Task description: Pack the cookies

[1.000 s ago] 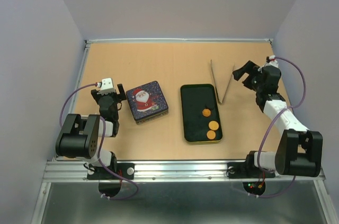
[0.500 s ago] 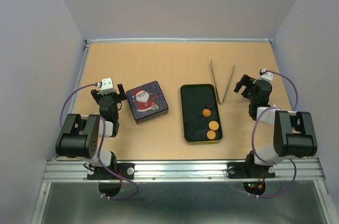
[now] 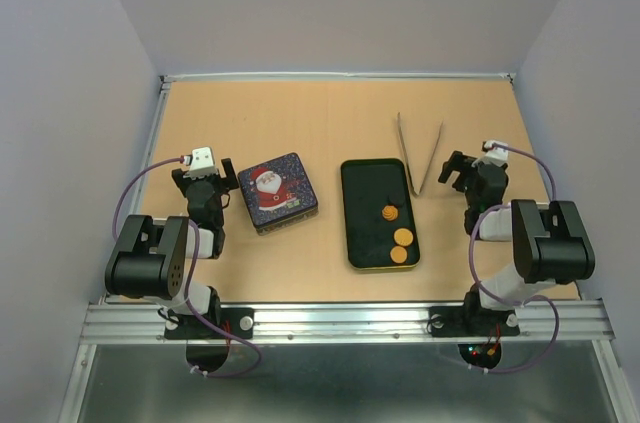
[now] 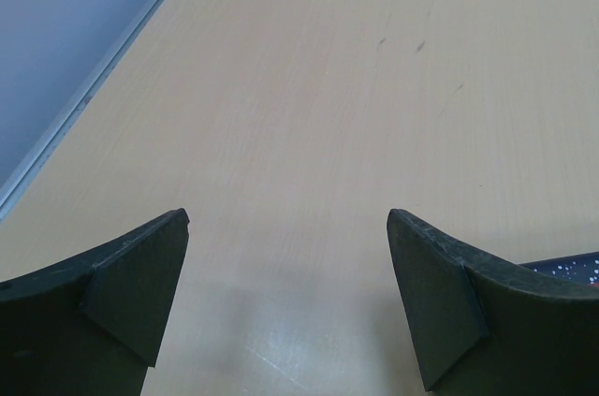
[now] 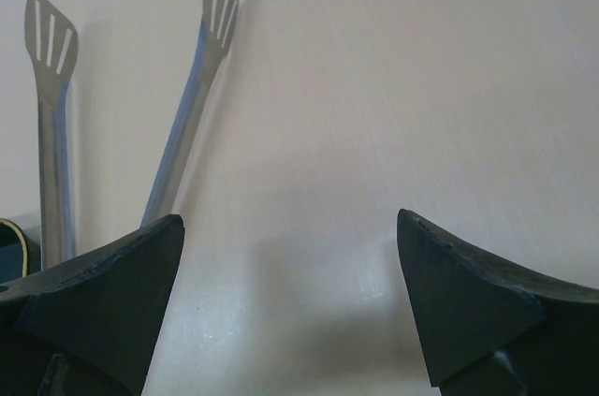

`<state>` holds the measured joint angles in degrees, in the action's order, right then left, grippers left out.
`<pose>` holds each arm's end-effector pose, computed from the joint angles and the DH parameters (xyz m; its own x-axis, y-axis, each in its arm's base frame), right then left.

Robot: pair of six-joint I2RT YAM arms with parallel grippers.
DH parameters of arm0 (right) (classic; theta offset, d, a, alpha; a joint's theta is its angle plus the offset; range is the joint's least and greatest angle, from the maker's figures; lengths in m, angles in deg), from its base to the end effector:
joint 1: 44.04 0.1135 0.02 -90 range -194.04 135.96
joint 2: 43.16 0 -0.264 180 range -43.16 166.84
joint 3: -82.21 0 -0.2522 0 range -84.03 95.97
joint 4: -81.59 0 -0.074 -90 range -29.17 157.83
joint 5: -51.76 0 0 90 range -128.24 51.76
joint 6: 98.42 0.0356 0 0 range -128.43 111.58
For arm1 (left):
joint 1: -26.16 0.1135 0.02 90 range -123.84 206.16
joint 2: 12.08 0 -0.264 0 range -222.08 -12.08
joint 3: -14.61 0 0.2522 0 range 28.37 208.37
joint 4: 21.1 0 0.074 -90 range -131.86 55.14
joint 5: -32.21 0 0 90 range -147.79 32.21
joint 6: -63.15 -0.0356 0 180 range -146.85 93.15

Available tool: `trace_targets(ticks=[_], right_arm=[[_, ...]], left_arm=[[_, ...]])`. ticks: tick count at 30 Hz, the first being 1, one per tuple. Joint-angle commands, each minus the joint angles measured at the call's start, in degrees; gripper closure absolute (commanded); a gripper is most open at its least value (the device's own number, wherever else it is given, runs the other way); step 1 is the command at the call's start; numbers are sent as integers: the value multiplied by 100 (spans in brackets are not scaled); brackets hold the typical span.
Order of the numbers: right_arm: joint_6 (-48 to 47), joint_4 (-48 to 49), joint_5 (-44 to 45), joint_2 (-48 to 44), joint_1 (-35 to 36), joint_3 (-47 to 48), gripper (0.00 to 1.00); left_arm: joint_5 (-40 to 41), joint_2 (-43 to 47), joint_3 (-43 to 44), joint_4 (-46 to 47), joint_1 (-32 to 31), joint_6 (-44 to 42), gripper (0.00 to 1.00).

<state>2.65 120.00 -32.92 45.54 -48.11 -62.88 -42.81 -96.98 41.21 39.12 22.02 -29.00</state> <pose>0.2676 -0.0224 0.1449 -0.2289 0.2080 -0.9510 0.2077 0.9649 0.1610 0.2374 -0.0080 0.1655 0.0263 0.0344 -0.9991 -0.1890 0.9815 0.0288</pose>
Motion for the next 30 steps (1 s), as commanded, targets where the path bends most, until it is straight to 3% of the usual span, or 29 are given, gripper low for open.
trace_targets(ticks=[1,2,6,30], right_arm=[[-448,707,-181,129,205,-22,0],[-439,760,-207,77,205,-110,0],[-570,2630,63,340,354,-963,0],[-729,2342,-190,358,399,-788,0]], left_arm=[[5,141,78,1506,-8,-110,1],[5,132,78,1506,-16,-110,1],[5,141,78,1506,-16,-110,1],[5,141,78,1506,-16,-110,1]])
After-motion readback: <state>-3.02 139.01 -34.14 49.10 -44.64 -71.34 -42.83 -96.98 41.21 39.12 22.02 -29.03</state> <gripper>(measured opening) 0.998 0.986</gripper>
